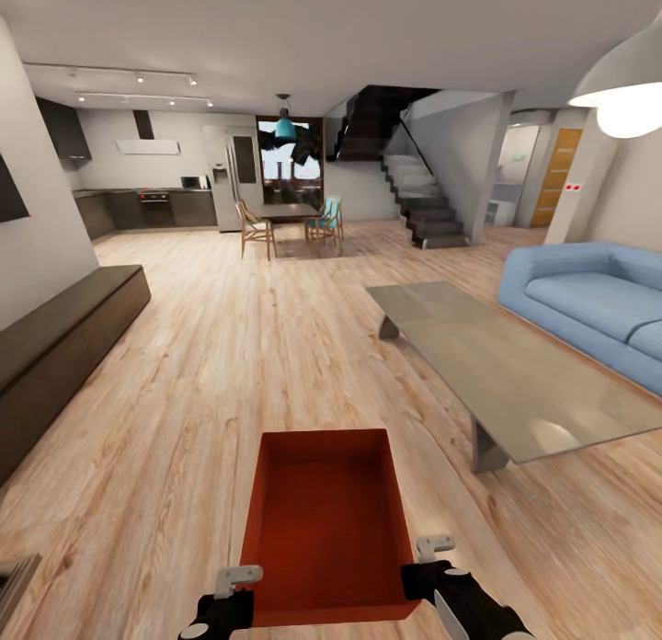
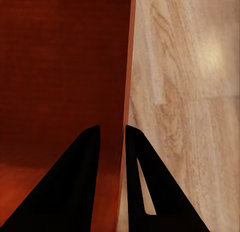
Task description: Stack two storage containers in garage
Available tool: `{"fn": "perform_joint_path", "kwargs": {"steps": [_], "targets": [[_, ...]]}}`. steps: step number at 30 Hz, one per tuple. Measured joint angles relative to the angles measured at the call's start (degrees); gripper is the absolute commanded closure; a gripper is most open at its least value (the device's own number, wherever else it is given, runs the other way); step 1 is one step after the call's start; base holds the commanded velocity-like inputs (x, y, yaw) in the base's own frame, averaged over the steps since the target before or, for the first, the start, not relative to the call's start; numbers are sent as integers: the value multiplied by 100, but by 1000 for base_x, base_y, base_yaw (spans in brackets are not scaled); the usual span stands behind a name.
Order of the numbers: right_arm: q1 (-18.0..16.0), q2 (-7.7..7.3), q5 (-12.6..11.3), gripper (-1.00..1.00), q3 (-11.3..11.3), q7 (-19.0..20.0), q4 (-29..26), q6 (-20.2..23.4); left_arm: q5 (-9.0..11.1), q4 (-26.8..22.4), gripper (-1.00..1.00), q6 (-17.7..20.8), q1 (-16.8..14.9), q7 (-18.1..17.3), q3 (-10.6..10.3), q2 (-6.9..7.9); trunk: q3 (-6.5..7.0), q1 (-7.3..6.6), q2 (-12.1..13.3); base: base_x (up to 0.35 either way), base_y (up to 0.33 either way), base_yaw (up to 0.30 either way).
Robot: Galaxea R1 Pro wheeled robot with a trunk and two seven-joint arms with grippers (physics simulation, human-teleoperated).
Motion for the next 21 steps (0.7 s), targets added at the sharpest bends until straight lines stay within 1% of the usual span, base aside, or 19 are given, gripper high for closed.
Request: {"fn": "perform_joint_path", "kwargs": {"steps": [11,21], "targets": [[0,1,1,100,-3,-1,3,0,-9,4,100,2,0,-1,8,-1,0,-1,0,242,167,0],[1,1,1,100,-6,0,7,1,-12,2,100,10,-1,0,8,-1,0,-1,0,268,197,0]]}}
